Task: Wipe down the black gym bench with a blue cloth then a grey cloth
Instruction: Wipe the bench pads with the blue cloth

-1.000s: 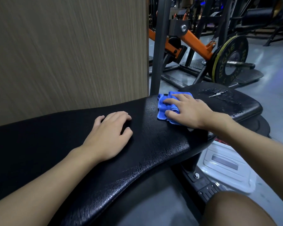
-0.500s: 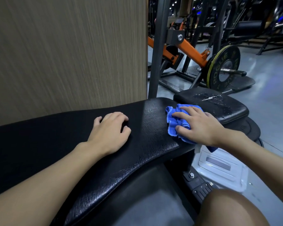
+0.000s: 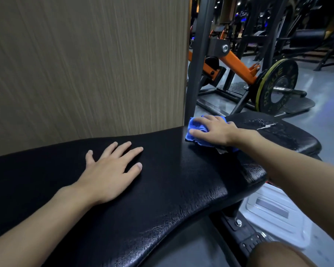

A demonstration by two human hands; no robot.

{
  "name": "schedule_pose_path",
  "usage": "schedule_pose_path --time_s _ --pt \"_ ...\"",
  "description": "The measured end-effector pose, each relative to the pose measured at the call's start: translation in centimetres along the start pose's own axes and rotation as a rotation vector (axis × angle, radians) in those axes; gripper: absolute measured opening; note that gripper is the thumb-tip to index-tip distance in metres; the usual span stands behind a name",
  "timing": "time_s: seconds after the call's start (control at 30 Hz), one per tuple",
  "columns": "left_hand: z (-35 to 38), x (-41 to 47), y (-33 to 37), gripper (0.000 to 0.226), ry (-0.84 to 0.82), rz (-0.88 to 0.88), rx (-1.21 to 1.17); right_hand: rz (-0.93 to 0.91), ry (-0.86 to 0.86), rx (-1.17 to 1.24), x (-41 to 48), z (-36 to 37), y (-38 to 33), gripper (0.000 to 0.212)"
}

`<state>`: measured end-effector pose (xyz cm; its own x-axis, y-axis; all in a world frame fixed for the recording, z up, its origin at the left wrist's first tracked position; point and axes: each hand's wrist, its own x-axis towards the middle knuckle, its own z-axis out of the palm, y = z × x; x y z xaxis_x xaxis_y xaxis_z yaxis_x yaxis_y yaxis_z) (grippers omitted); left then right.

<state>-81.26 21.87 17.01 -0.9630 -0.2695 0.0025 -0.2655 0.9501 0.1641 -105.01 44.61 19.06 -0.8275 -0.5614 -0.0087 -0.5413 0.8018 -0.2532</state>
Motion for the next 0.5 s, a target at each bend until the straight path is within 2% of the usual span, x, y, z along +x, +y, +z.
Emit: schedule_pose_path --time_s 0.07,0.13,0.17,0.27,0.4,0.5 --pt "0.1 -0.1 -0.1 0.058 0.001 0.001 0.007 0.106 0.13 0.145 -0.1 -0.8 1.1 0.084" --pt "0.2 -0.1 -0.1 0.058 -0.003 -0.001 0.015 0.268 0.25 0.126 -0.3 -1.2 2.5 0.079" --pt "0.2 0.0 -0.1 0.059 -0.006 0.001 0.019 0.308 0.238 0.114 -0.5 -1.2 2.9 0.078" --pt "0.2 0.1 -0.1 0.062 -0.002 0.003 0.028 0.273 0.199 0.191 -1.3 -0.6 3.0 0.083" --pt "0.2 0.0 -0.1 0.062 0.003 0.003 0.032 0.162 0.281 0.477 -1.7 -0.9 2.5 0.083" --pt "0.2 0.0 -0.1 0.062 0.003 0.007 0.024 0.092 0.34 0.535 -2.1 -1.4 2.2 0.085"
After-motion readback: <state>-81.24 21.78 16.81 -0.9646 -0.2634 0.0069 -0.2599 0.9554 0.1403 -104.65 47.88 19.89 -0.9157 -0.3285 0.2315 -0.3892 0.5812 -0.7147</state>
